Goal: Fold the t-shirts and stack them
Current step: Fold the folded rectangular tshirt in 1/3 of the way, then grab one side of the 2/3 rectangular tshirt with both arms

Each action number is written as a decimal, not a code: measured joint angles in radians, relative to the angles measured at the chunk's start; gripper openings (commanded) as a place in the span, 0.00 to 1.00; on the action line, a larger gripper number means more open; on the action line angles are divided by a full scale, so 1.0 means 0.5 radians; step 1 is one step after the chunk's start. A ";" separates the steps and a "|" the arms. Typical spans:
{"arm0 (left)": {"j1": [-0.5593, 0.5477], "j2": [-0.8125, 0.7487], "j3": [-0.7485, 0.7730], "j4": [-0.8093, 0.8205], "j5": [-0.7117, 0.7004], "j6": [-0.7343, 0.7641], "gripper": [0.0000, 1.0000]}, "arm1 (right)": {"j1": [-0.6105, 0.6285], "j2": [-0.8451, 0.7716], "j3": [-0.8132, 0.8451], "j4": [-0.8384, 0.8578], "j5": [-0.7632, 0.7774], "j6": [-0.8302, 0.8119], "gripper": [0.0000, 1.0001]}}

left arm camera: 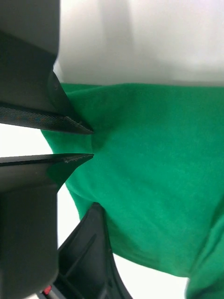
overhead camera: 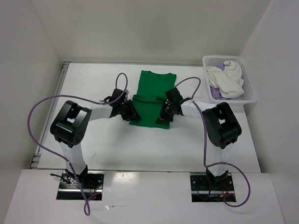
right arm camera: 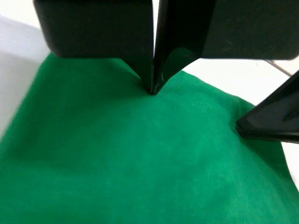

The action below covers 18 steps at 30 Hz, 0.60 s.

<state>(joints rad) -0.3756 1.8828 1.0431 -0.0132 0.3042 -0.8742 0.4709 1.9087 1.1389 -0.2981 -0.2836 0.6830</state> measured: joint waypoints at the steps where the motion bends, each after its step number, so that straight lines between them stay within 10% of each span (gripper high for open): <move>1: -0.001 -0.040 -0.069 0.039 0.002 -0.015 0.31 | 0.008 -0.017 -0.031 0.032 0.002 0.004 0.02; 10: -0.030 -0.535 -0.668 0.117 -0.002 -0.138 0.35 | 0.243 -0.274 -0.430 0.259 0.008 0.128 0.01; 18: -0.031 -0.967 -0.574 -0.439 -0.127 -0.063 0.43 | 0.306 -0.452 -0.455 -0.060 0.072 0.107 0.26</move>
<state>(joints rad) -0.3912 1.3991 0.7563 -0.2325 0.2405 -0.9058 0.6239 1.6825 0.9112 -0.3279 -0.2474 0.7364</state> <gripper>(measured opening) 0.413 0.176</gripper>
